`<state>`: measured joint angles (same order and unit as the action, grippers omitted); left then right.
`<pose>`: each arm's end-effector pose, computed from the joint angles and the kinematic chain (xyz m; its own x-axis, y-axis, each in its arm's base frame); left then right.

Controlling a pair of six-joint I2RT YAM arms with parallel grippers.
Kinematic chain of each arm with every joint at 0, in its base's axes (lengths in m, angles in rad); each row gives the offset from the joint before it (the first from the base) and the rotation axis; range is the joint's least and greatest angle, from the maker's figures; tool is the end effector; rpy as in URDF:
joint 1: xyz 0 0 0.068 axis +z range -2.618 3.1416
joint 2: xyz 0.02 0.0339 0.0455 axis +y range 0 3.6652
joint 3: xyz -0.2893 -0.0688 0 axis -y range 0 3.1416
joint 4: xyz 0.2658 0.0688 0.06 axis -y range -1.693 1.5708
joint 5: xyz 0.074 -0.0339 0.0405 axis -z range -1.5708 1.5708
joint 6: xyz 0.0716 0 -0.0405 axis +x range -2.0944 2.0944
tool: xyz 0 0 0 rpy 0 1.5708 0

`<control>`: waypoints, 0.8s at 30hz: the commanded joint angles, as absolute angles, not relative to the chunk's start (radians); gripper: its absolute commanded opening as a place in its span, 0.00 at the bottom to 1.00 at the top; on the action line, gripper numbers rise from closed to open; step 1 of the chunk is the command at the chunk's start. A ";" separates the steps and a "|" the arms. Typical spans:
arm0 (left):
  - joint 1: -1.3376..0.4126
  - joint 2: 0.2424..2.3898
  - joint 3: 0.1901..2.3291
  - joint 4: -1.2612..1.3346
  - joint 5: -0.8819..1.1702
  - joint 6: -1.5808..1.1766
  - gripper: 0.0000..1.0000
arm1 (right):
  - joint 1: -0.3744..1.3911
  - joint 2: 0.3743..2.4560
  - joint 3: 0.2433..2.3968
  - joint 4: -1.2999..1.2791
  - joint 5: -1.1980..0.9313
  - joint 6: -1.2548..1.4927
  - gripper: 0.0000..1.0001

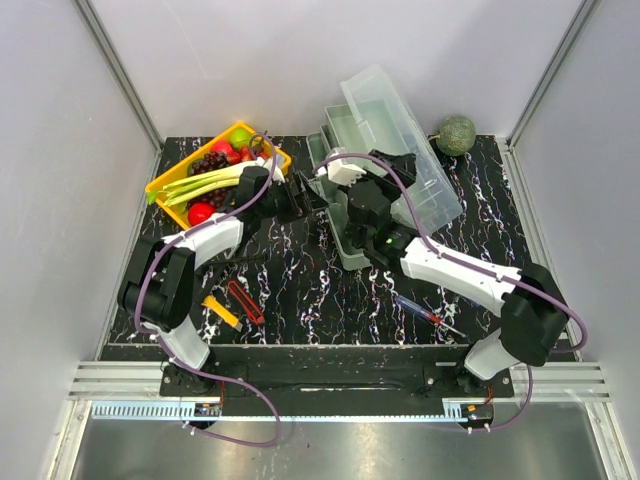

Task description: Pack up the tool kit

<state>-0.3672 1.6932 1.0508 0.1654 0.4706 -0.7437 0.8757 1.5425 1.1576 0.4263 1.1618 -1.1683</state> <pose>0.3864 -0.1834 0.2262 -0.7865 -0.3440 -0.5129 0.2221 0.6174 -0.7547 0.2958 0.2521 0.3627 -0.2488 -0.8697 -0.4263 0.1347 0.4048 -0.9044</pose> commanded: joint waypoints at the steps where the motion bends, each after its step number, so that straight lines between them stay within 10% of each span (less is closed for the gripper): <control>1: -0.365 1.681 1.042 0.140 0.399 -0.755 0.93 | 0.851 1.480 1.203 0.298 1.174 -0.984 0.98; 15: -0.463 1.787 1.143 0.032 0.327 -0.814 0.95 | 0.807 1.447 1.249 0.077 1.129 -0.756 0.96; 24: -0.468 1.830 1.178 -0.116 0.224 -0.822 0.68 | 0.714 1.407 1.328 -0.202 1.045 -0.502 0.92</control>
<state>-0.4725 1.8206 1.1366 -0.0349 0.3241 -0.8398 0.7918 1.4731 1.2343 0.0055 1.0973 -0.7357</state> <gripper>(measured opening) 0.697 0.942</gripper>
